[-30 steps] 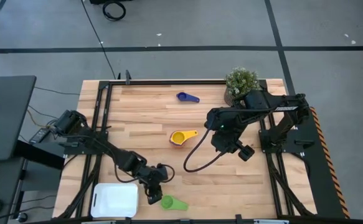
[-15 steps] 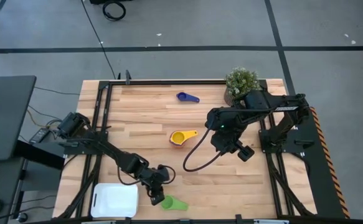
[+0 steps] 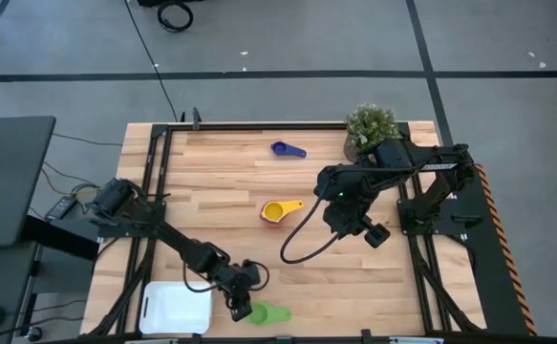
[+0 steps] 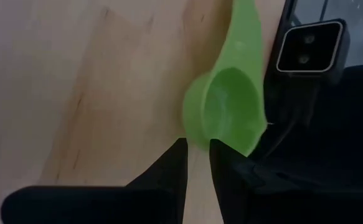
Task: Nest measuring cups in basket
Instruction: Stack the green measuring cup into the yellow measuring cup
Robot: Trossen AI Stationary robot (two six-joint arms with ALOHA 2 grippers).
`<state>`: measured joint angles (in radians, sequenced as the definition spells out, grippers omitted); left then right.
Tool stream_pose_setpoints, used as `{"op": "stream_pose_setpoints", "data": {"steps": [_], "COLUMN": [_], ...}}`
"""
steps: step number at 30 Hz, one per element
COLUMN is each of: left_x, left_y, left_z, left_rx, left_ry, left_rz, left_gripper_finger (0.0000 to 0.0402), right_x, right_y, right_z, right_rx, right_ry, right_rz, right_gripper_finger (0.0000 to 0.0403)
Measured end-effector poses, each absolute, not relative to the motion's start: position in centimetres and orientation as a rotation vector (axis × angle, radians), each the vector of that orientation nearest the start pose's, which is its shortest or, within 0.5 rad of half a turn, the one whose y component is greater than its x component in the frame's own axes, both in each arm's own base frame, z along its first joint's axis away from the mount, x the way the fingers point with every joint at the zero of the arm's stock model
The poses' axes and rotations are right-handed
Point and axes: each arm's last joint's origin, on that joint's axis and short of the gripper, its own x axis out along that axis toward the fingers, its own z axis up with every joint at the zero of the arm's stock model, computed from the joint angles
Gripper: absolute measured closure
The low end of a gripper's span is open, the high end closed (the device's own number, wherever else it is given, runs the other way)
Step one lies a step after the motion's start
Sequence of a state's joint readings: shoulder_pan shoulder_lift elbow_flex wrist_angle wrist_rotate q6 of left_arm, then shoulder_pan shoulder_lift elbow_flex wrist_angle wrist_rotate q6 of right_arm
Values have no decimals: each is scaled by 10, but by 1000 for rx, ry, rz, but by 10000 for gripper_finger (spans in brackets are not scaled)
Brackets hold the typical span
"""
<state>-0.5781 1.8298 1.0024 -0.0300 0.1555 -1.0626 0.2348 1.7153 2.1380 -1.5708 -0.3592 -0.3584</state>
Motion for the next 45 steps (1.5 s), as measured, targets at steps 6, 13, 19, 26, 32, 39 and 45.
{"op": "stream_pose_setpoints", "data": {"steps": [6, 13, 19, 26, 32, 39, 45], "left_x": [302, 304, 307, 307, 308, 308, 307], "left_y": [-202, -200, -202, -201, -202, -201, -201], "left_z": [144, 146, 149, 146, 147, 147, 146], "left_rx": [-788, -829, -843, -832, -834, -832, -807], "left_ry": [1117, 1139, 1097, 1086, 1079, 1079, 1077], "left_rz": [-187, -227, -246, -211, -218, -217, -216], "left_gripper_finger": [326, 326, 326, 326, 326, 326, 326], "right_x": [285, 285, 285, 286, 286, 286, 286], "right_y": [79, 78, 78, 78, 78, 78, 78], "right_z": [433, 433, 433, 433, 433, 433, 433], "right_rx": [-240, -243, -251, -251, -251, -251, -251], "right_ry": [1053, 1053, 1056, 1056, 1056, 1056, 1056], "right_rz": [721, 718, 706, 705, 705, 705, 705], "right_gripper_finger": [300, 300, 300, 300, 300, 300, 300]}}
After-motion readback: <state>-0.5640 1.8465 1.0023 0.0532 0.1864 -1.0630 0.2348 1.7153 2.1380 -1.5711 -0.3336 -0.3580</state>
